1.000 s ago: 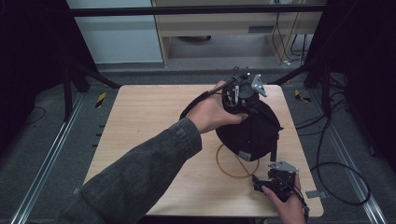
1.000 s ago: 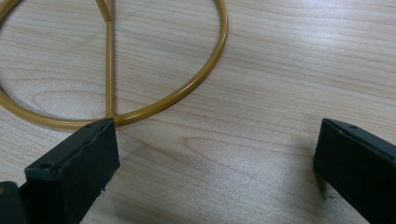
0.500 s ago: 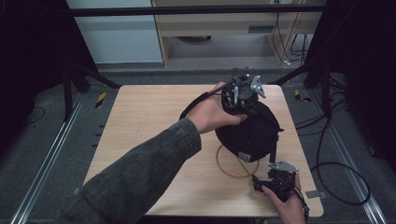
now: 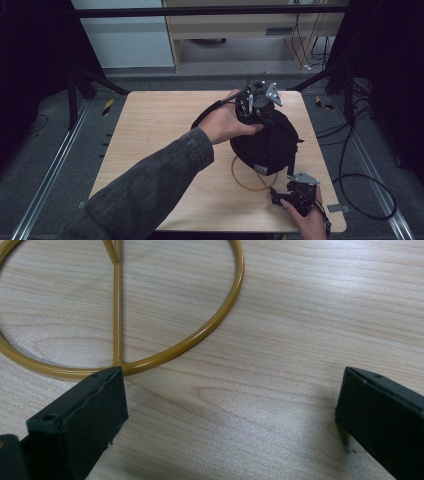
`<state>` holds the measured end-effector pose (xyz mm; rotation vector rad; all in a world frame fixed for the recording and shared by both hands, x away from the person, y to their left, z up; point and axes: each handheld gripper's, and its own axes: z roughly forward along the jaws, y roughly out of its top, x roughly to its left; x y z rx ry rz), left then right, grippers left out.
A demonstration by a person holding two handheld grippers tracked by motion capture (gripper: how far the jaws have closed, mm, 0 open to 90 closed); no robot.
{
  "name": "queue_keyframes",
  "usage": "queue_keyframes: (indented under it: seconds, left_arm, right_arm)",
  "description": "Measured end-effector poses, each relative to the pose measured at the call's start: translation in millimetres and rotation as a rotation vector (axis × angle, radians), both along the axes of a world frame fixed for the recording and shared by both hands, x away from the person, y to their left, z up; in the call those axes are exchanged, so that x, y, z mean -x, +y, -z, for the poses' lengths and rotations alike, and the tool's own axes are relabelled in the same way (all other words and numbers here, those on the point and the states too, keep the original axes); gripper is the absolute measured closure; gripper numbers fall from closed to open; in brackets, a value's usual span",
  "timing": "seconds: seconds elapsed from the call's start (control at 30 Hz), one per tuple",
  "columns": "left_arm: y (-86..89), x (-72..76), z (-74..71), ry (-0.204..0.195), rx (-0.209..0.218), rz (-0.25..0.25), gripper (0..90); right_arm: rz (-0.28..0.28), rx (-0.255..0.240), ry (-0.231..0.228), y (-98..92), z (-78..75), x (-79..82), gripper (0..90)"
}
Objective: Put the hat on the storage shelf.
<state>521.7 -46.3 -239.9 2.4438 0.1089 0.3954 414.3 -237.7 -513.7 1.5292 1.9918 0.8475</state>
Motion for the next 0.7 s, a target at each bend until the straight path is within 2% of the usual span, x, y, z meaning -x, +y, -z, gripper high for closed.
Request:
queue_keyframes:
  seconds: [0.3, 0.57, 0.7]
  left_arm:
    - [1.7, 1.2, 4.9, 0.014, -0.015, 0.002, 65.9]
    - [3.5, 1.1, 6.4, 0.015, -0.012, -0.001, 65.4]
    - [4.3, 1.0, 6.9, 0.007, -0.007, -0.01, 58.7]
  right_arm:
    - [-0.001, 0.002, 0.001, -0.1, 0.0, 0.0, 0.4]
    - [-0.001, 0.004, 0.001, -0.3, 0.0, 0.0, 0.4]
    - [0.003, 0.001, 0.002, 0.2, 0.0, 0.0, 0.4]
